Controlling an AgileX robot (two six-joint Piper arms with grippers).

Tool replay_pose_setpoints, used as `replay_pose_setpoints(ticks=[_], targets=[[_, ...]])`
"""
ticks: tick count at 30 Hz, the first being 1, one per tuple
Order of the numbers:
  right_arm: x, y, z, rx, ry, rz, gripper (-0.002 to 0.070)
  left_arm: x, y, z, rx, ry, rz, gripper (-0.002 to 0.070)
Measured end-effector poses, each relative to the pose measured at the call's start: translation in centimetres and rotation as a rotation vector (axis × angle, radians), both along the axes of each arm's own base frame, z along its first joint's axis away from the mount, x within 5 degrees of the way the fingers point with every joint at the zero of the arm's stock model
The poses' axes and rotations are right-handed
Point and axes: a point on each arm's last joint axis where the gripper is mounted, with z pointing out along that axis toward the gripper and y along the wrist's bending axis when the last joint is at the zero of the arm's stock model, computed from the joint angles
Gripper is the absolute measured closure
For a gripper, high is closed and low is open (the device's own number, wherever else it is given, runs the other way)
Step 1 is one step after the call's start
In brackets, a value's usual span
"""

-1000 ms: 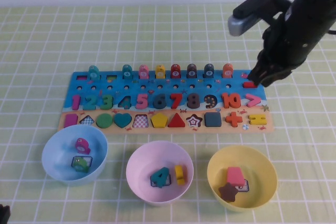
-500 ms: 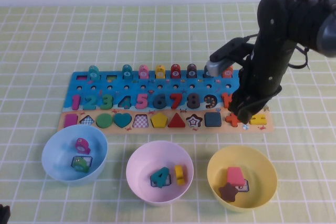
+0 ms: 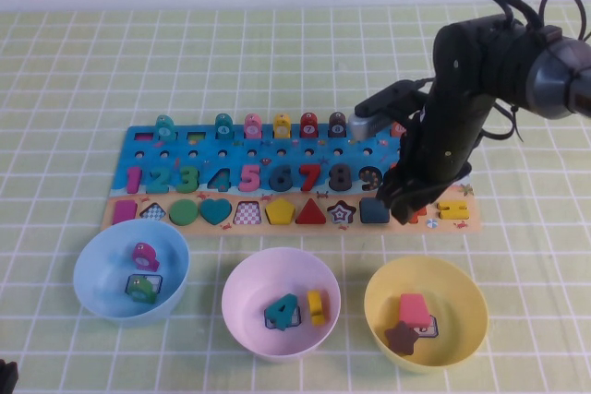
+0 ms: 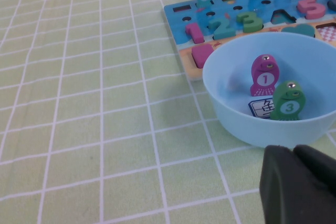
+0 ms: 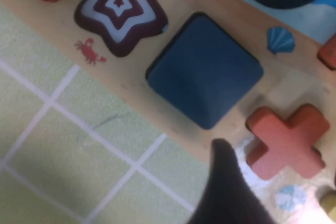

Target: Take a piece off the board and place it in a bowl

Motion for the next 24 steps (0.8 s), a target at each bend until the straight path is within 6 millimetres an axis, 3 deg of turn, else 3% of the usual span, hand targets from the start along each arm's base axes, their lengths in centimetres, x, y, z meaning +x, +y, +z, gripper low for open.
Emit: replay_pose_setpoints(ticks=[11,18,24], targets=[[0.5,0.2,-1.4,-0.006,0.003,-0.003,0.0338,0.0,0.0,0.0,0.000,0.000,0.000,0.0678],[0.6,0.2,-1.3,-0.008,-0.004,-0.003,0.0415,0.0,0.0,0.0,0.000,0.000,0.000,0.0678],[1.0,0.3,-0.8,-0.022,0.016,0.004,0.0419,0.0,0.0,0.0,0.000,0.000,0.000,0.0678]])
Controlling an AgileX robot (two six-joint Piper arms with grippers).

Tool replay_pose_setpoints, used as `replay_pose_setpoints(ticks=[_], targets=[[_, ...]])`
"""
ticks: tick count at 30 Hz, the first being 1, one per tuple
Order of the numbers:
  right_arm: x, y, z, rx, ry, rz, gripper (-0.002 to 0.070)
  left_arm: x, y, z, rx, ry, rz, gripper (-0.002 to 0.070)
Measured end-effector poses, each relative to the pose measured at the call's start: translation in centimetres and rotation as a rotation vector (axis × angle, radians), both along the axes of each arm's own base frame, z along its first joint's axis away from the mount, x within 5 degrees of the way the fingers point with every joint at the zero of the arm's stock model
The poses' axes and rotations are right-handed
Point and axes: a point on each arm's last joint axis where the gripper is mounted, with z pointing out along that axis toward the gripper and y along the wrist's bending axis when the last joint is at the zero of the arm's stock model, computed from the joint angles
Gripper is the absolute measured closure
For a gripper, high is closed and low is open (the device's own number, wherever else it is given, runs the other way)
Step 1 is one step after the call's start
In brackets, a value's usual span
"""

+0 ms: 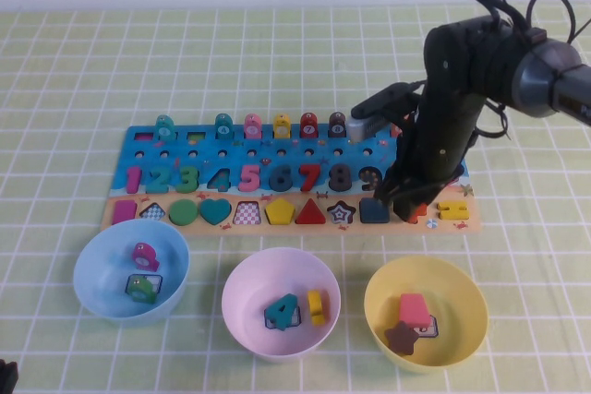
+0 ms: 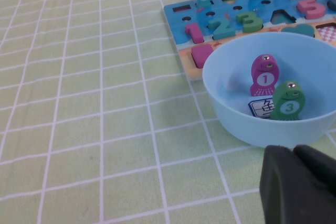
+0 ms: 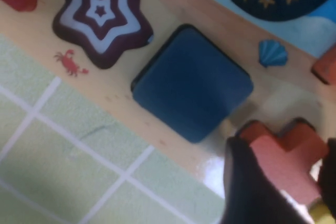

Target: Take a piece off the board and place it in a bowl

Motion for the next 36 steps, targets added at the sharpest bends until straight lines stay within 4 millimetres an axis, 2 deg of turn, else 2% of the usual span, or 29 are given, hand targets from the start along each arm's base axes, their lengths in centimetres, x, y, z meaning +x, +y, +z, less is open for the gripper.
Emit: replay_pose_setpoints(ticks=[6,11,15,18,24,27,31,36], targets=[[0.0,0.2,2.1,-0.042,-0.020,-0.001,0.0423,0.0,0.0,0.0,0.000,0.000,0.000,0.0678],[-1.0,0.6,4.4,-0.006,-0.048,-0.002,0.0425,0.0,0.0,0.0,0.000,0.000,0.000,0.0678],[-3.8,1.0,7.1,0.014,-0.072,0.015,0.0425,0.0,0.0,0.0,0.000,0.000,0.000,0.0678],[-6.8,1.0,7.9,0.009,-0.055,0.038,0.0425,0.0,0.0,0.0,0.000,0.000,0.000,0.0678],[-14.8,-0.4,7.5,-0.003,0.020,0.046,0.0425,0.0,0.0,0.0,0.000,0.000,0.000,0.0678],[-17.3,-0.8,6.9,0.020,0.004,0.029,0.0425,0.0,0.0,0.0,0.000,0.000,0.000,0.0678],[-18.5,-0.8,5.1,0.033,0.011,0.003,0.0425,0.0,0.0,0.0,0.000,0.000,0.000,0.0678],[-17.5,-0.4,3.1,0.001,-0.018,0.007,0.0425,0.0,0.0,0.0,0.000,0.000,0.000,0.0678]])
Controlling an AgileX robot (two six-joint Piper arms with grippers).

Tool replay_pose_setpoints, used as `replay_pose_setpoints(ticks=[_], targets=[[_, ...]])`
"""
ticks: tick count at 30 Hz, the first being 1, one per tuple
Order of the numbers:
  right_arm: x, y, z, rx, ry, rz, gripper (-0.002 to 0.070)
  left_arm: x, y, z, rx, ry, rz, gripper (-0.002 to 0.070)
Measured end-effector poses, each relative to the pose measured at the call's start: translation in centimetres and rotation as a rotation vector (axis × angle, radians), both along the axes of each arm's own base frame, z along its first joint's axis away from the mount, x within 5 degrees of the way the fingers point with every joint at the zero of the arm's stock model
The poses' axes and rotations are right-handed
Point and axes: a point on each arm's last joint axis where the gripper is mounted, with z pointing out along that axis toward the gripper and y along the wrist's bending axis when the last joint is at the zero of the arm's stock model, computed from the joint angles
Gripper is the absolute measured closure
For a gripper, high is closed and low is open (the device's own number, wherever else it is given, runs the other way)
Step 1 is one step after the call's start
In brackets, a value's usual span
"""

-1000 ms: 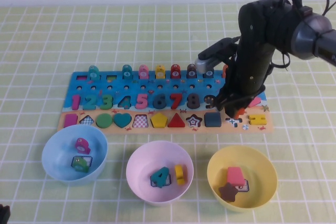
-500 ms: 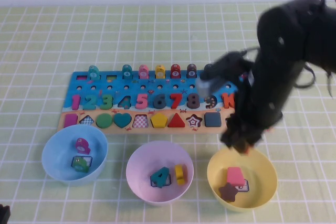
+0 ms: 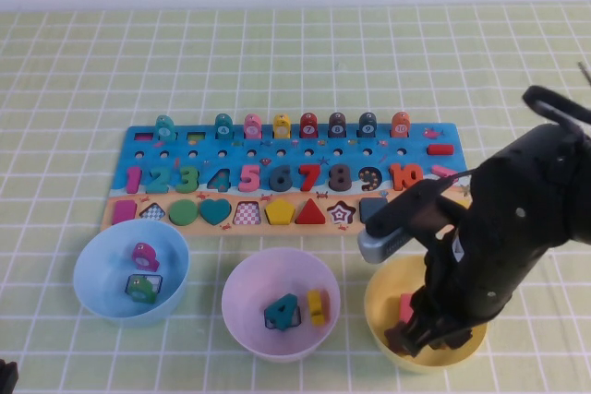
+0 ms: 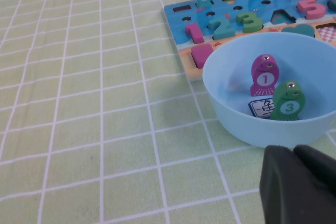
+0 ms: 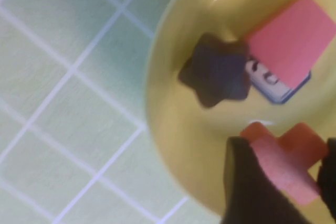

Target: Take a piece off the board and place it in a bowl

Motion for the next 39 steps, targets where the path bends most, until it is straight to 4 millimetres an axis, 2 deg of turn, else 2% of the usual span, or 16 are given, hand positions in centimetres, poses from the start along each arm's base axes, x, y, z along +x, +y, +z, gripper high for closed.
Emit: replay_pose_setpoints(ticks=[8,14,17,20,22,25,27,32,39], targets=[[0.9,0.5,-1.7,-0.024,-0.016,0.015,0.0419,0.0,0.0,0.0,0.000,0.000,0.000,0.0678],[1.1,0.4,-1.7,-0.029,-0.025,0.018,0.0247,0.0,0.0,0.0,0.000,0.000,0.000,0.0678],[1.0,0.3,-1.2,-0.018,-0.041,0.019,0.0232,0.0,0.0,0.0,0.000,0.000,0.000,0.0678],[0.6,-0.1,0.7,0.028,-0.093,0.001,0.0285,0.0,0.0,0.0,0.000,0.000,0.000,0.0678],[0.0,-0.7,2.8,0.089,-0.162,-0.020,0.0378,0.0,0.0,0.0,0.000,0.000,0.000,0.0678],[-1.5,-2.0,6.0,0.211,-0.306,-0.030,0.0570,0.0,0.0,0.0,0.000,0.000,0.000,0.0678],[-2.9,-3.1,7.9,0.305,-0.411,-0.034,0.0634,0.0,0.0,0.0,0.000,0.000,0.000,0.0678],[-5.7,-5.4,10.4,0.434,-0.555,-0.035,0.0684,0.0,0.0,0.0,0.000,0.000,0.000,0.0678],[-9.1,-8.4,10.2,0.412,-0.532,-0.038,0.0691,0.0,0.0,0.0,0.000,0.000,0.000,0.0678]])
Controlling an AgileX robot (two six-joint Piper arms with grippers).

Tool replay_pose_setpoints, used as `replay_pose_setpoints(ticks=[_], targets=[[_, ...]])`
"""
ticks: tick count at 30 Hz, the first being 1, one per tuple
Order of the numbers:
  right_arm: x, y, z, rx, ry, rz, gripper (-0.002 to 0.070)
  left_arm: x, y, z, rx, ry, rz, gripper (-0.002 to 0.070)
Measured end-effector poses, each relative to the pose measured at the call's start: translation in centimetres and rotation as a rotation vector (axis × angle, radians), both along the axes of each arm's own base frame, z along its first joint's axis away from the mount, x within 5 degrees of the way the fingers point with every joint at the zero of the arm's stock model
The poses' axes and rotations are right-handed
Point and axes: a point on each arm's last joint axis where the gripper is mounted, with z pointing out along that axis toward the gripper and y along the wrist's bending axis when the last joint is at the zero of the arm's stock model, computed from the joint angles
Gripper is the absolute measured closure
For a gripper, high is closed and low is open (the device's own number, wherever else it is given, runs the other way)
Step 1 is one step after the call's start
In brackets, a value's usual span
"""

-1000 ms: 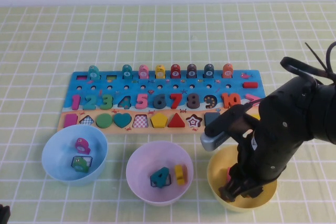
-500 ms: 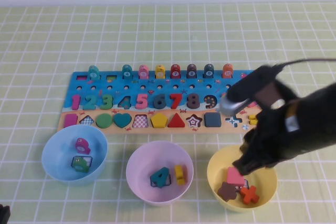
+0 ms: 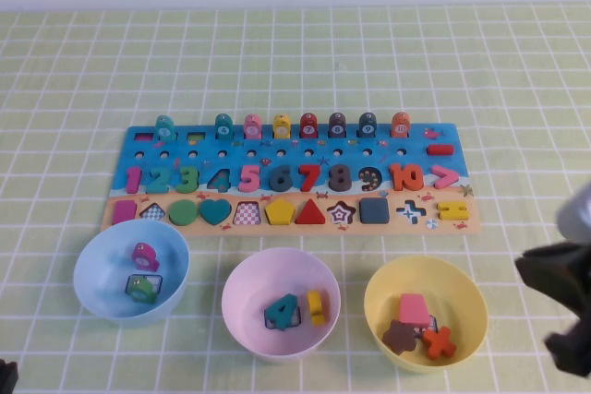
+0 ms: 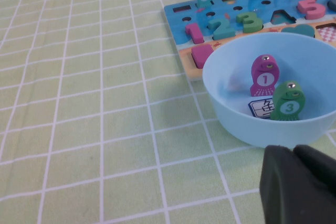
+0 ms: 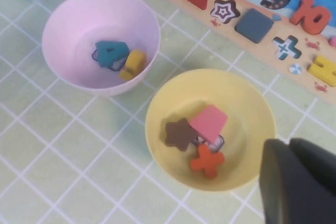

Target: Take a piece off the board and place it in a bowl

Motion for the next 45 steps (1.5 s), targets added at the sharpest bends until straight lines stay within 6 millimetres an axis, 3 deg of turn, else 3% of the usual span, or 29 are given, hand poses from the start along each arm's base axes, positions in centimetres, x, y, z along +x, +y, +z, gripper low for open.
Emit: replay_pose_setpoints(ticks=[7,17,29,35,43,45], targets=[[-3.7,-3.1,-0.9,0.072,-0.086,0.001,0.0691,0.0,0.0,0.0,0.000,0.000,0.000,0.0678],[-5.8,-5.4,-3.2,0.218,-0.356,-0.013,0.0692,0.0,0.0,0.0,0.000,0.000,0.000,0.0678],[-7.9,-10.6,-6.0,0.234,-0.596,-0.553,0.0692,0.0,0.0,0.0,0.000,0.000,0.000,0.0678],[-8.6,-11.3,-8.4,0.243,-0.619,-0.723,0.0692,0.0,0.0,0.0,0.000,0.000,0.000,0.0678],[-7.6,-11.3,-13.0,0.288,-0.576,-0.749,0.0693,0.0,0.0,0.0,0.000,0.000,0.000,0.0678],[-7.7,-11.3,-13.2,0.293,-0.590,-0.745,0.0694,0.0,0.0,0.0,0.000,0.000,0.000,0.0678]])
